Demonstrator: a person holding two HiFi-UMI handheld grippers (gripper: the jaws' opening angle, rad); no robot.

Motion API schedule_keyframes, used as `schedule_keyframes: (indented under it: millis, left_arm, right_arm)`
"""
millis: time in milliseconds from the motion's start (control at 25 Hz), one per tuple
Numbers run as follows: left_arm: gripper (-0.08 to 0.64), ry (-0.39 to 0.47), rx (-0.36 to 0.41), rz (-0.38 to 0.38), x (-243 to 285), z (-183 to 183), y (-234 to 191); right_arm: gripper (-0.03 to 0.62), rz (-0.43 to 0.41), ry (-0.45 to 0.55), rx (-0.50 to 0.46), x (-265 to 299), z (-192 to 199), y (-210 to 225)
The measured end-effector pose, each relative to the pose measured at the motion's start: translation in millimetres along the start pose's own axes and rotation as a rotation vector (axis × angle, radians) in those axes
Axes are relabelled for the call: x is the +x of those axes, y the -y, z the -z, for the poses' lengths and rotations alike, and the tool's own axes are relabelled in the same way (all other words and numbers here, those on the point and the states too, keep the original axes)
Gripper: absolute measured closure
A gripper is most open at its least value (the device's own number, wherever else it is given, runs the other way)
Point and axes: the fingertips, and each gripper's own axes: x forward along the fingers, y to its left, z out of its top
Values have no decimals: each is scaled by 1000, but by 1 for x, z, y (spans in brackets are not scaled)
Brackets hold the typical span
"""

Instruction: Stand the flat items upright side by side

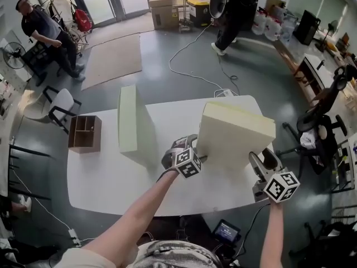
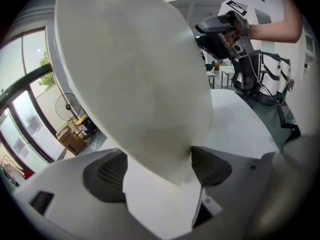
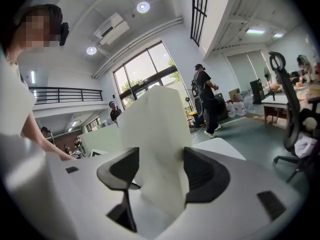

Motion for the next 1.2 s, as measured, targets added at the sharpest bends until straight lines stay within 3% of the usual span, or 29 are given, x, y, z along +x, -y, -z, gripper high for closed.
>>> schedule_keyframes:
  millis: [520,960,1200]
  left_arm:
    - [163,26,104,-20,6,6,-10]
    - [163,71,109,-10,6,5,-8]
    - [163,67,102,-8,7,6,-9]
  right_arm:
    - [322,5,-74,-55,-20,23,-28]
    - [304,41,-251,-328,-27,35,-8]
    - [275,-103,-285,-459,-14,31,-10]
